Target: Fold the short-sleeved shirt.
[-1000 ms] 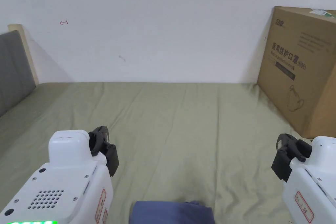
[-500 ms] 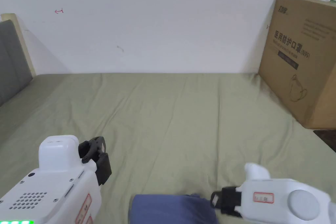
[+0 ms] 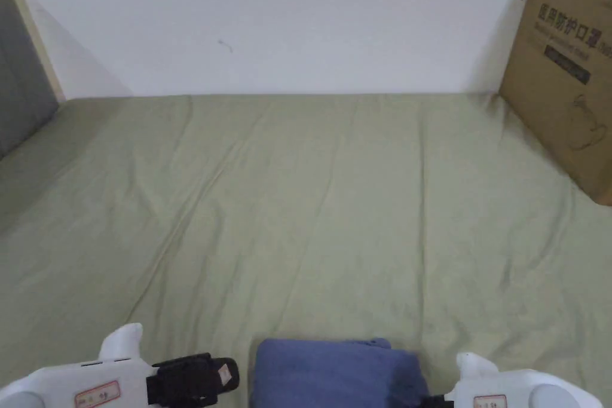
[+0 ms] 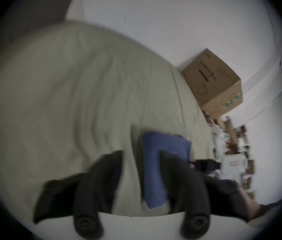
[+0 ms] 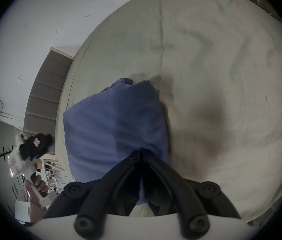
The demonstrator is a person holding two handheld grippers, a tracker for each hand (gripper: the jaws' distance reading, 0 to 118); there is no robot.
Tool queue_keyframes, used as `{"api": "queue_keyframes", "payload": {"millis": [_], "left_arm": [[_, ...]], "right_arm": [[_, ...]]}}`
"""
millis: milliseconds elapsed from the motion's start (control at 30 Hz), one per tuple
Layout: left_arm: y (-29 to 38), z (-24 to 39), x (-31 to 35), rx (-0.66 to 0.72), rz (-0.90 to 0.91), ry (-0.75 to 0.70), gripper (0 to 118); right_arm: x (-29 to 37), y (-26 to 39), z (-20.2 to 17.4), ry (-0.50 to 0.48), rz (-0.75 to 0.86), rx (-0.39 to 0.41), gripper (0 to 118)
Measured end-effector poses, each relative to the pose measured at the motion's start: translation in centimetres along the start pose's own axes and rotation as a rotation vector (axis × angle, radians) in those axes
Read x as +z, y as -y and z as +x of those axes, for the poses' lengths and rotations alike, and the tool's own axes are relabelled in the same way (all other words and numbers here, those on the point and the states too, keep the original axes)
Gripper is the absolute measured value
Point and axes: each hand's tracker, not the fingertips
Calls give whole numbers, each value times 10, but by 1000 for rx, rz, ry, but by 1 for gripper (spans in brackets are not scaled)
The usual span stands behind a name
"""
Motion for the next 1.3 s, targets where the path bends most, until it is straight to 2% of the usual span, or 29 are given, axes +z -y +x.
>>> {"api": "queue_keyframes", "payload": {"millis": [33,100,167,233,333,433,500,533,567,600,633,667,700,733,767,833,900,1000,1133,1300], "left_arm": [[-2,-16,-10,64,-39,97,86],[-4,-35,-30,155,-116,203,116],[-3,-53,-54,223,-181,355,118],[-2,-61,-80,289,-237,435,118],[-1,-57,-107,313,-246,605,118],[4,-56,-135,386,-253,700,118],[4,-59,-140,378,-229,717,117],[6,-60,-141,373,-233,705,110],[6,-59,-138,359,-223,673,91],[7,-59,-136,315,-221,590,66],[9,-58,-136,231,-231,395,51],[13,-58,-137,165,-243,264,51],[16,-56,-134,231,-225,409,19],[12,-50,-128,246,-211,423,19],[9,-41,-127,187,-222,343,19],[7,-28,-119,147,-204,317,20],[1,-16,-101,118,-204,326,20],[-19,-3,-61,-6,-180,272,20],[-62,-14,3,-97,-162,109,20],[-122,-53,80,-164,-158,-134,20]], "right_arm": [[1,2,-1,1,4,18,2],[2,3,-2,2,5,35,2],[1,2,-1,3,3,37,2],[1,2,-2,6,-2,22,3],[1,0,-4,16,-10,9,2],[1,0,-6,31,-12,18,3],[0,0,-6,32,-12,17,3],[0,1,-5,28,-12,7,3],[0,1,-3,21,-9,-7,3],[0,2,-1,15,-6,-16,3],[0,4,0,7,1,-25,3],[0,5,2,-4,8,-37,3],[-1,6,2,-13,11,-48,3],[1,7,2,-7,18,-53,3],[5,8,0,-9,28,-61,3],[14,12,-8,6,53,-51,3],[28,15,-17,35,85,-19,3],[57,19,-31,19,120,26,3],[91,26,-51,38,173,119,3],[114,33,-70,53,183,127,3]]}}
